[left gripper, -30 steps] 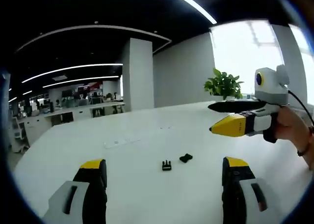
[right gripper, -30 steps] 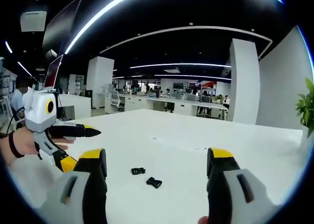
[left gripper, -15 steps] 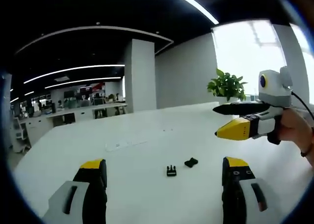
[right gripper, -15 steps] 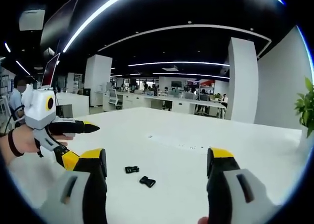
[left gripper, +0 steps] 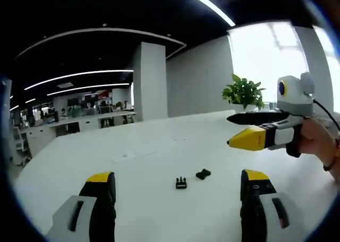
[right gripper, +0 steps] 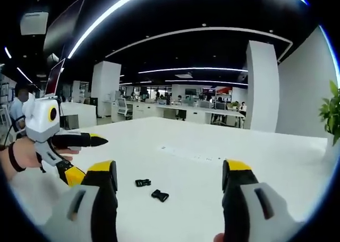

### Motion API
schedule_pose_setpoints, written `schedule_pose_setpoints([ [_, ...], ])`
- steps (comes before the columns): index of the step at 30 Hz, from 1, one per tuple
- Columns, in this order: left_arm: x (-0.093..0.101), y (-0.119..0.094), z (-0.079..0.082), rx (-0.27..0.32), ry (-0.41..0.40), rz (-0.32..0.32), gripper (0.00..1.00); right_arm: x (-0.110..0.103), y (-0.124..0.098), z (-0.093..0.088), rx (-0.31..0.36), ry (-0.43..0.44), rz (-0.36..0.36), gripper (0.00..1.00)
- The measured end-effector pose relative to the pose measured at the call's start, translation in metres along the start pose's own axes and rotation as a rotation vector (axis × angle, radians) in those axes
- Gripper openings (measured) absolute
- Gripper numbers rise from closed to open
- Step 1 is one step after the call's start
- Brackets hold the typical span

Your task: Snap the two parts of the plastic buckle together until the buckle closes and remains connected.

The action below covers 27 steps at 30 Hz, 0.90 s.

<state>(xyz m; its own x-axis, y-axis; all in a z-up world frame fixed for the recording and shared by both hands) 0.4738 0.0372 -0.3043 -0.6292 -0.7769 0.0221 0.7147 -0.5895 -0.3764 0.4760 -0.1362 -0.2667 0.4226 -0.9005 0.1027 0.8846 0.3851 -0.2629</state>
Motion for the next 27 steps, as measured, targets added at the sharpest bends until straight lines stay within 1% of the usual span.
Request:
schedule_pose_setpoints([
  [2, -0.002, -0.001, -0.001, 0.0, -0.002, 0.005, 0.99, -0.001, 0.0, -0.001, -0.001, 0.011, 0.007, 0.78],
  [4, -0.003, -0.002, -0.004, -0.007, -0.008, 0.003, 0.93, -0.002, -0.002, 0.001, 0.016, -0.002, 0.003, 0.77],
  [5, -0.003, -0.002, -0.005, -0.014, -0.012, -0.004, 0.91, -0.002, -0.002, 0.003, 0.029, -0.007, 0.001, 0.77],
  [6, -0.003, -0.002, -0.006, -0.021, -0.016, -0.007, 0.92, -0.003, -0.004, 0.002, 0.026, -0.006, 0.001, 0.77],
  [8, -0.003, -0.002, -0.008, -0.024, -0.022, -0.009, 0.92, -0.004, -0.003, -0.003, 0.012, -0.005, 0.0, 0.77],
  [11, -0.003, 0.0, -0.009, -0.034, -0.007, -0.003, 0.92, -0.004, 0.001, -0.011, -0.026, -0.009, 0.004, 0.77],
  [12, -0.004, 0.0, -0.01, -0.037, -0.005, -0.001, 0.92, -0.008, -0.003, -0.014, -0.034, -0.009, 0.004, 0.77],
  [17, -0.003, 0.003, -0.012, -0.047, -0.012, 0.002, 0.93, -0.006, -0.004, -0.019, -0.047, -0.013, 0.003, 0.77],
  [22, -0.003, 0.005, -0.017, -0.067, -0.008, 0.002, 0.93, -0.006, 0.002, -0.023, -0.062, -0.017, 0.008, 0.76],
  [27, -0.001, 0.005, -0.024, -0.083, -0.01, 0.001, 0.93, -0.006, 0.007, -0.034, -0.102, -0.022, 0.015, 0.76],
])
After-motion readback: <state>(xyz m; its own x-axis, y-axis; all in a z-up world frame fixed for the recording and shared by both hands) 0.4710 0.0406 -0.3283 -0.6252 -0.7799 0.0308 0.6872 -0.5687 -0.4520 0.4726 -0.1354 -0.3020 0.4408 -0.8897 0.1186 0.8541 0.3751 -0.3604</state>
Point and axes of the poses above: the point that each gripper's makers call its tool centre point, and the gripper's own axes: y roughly forward along the fingers, x roughly to its right, z roughly out of its top, the point moved 5 cm from there along -y, roughly backward along the fingers, and after that the axes turned 10 degrees about -x, right-handed, at the moved point
